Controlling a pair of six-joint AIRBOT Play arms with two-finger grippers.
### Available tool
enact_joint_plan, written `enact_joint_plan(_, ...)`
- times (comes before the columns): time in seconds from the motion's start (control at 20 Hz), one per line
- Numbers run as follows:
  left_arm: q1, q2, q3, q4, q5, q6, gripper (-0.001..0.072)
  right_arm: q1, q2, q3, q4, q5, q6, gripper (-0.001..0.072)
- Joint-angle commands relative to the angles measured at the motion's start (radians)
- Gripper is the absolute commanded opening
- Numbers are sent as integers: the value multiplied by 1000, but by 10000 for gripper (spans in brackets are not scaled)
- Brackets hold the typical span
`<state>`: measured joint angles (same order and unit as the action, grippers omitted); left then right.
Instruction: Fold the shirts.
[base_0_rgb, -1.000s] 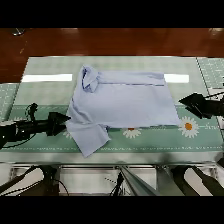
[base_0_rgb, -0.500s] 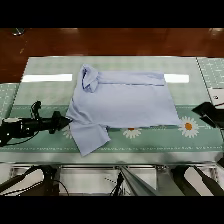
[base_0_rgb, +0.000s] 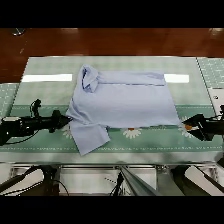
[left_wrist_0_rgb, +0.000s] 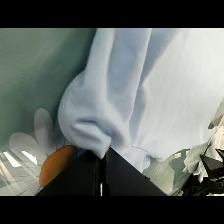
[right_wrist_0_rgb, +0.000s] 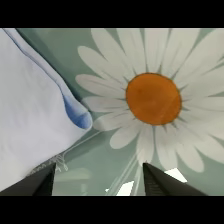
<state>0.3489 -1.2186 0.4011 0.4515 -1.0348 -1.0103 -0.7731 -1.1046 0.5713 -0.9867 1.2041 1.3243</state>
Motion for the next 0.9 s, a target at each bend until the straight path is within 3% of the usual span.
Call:
enact_joint_plan(0.0,0,0,1,1,-1,0,22,31,-43,-3,71,-11,-42,613)
enact_joint_plan(0.5,0,0,1,1,-3,5,22,228,-245,130,126,-122,-9,600)
enact_joint_plan(0.55,0,0,1,1,-4,5,22,243,-261,146,126,-129,0,556)
enact_joint_plan(0.65,0,0,1,1,-4,5,22,282,-291,179,128,-131,1,326)
enact_joint_plan(0.7,0,0,1,0,-5,5,22,306,-300,195,130,-117,-10,68)
enact_joint_plan(0.75,0,1,1,0,-12,5,22,328,-299,213,136,-93,-27,23)
enact_joint_plan(0.85,0,11,11,0,-49,40,22,359,-282,282,128,-23,-46,22)
